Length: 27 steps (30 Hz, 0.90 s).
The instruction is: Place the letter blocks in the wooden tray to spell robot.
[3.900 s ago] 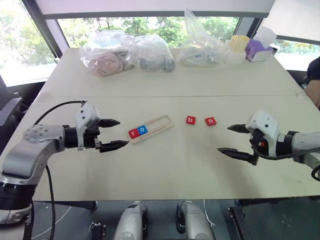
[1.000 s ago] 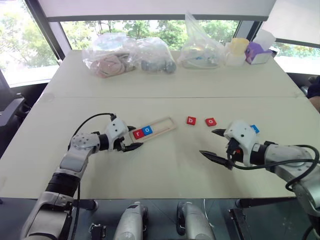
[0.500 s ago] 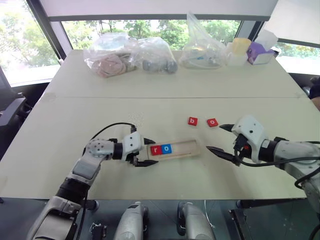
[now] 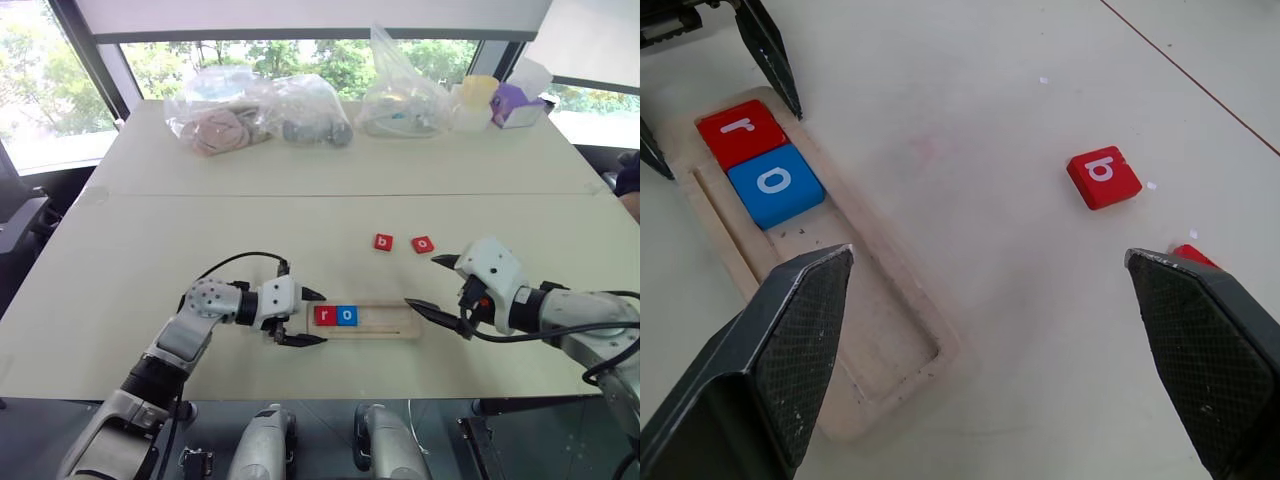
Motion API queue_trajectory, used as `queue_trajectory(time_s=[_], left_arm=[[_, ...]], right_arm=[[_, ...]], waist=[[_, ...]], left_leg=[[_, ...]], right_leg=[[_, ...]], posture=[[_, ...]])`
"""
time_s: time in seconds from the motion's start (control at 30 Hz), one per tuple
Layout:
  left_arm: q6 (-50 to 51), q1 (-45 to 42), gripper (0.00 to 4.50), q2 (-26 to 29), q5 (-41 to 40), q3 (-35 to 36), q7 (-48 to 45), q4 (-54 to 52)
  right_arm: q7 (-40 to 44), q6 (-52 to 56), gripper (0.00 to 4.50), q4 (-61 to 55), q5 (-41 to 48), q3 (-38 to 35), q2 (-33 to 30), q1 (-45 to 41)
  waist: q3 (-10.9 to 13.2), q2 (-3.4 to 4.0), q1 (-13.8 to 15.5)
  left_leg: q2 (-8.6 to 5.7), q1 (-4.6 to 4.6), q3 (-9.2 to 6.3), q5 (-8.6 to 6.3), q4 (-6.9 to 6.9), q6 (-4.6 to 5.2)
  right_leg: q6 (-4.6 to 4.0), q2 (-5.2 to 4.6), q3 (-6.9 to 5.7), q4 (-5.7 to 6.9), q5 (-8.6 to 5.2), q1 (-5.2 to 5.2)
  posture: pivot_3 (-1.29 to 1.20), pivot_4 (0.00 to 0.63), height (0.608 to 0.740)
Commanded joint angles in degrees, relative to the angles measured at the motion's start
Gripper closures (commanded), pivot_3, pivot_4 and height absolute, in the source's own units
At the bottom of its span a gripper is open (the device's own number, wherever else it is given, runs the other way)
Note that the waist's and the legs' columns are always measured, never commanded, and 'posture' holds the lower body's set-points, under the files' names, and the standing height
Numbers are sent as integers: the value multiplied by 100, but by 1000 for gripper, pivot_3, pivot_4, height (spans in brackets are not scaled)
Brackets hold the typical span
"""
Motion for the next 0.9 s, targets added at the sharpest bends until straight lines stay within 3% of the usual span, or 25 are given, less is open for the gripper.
queue_trajectory(time_s=[0.03, 0.6, 0.63, 0.67, 0.9], left_arm=[[135, 154, 1343, 49, 305, -230, 118, 57], [811, 264, 1343, 224, 342, -294, 390, -552], [815, 259, 301, 237, 358, -299, 411, -563], [788, 257, 50, 248, 375, -301, 429, -556], [661, 257, 50, 269, 368, -315, 432, -475]], right_arm=[[-36, -42, 0, -183, 29, -28, 19, -80], [-79, -88, 0, -132, -8, 158, 68, -212], [-83, -90, 0, -134, -11, 162, 73, -209], [-91, -92, 0, -134, -18, 173, 82, -207], [-112, -99, 0, -158, -55, 193, 133, -174]], waist=[[0, 0, 5], [-1, 1, 6], [-1, 1, 6], [-1, 0, 5], [-1, 1, 0]], left_leg=[[0, 0, 0, 0, 0, 0], [0, 0, -1, 0, 1, 0], [0, 0, -1, 0, 1, 0], [0, 0, -1, 0, 1, 0], [1, 0, -1, 0, 0, 0]], right_leg=[[0, 0, 0, 0, 0, 0], [16, -1, 0, 0, -10, 1], [16, -1, 0, 0, -10, 1], [17, -1, 0, 0, -11, 1], [14, 0, 0, 0, -9, -1]], posture=[[0, 150, 740], [0, 150, 740], [0, 150, 740], [0, 150, 740], [0, 150, 740]])
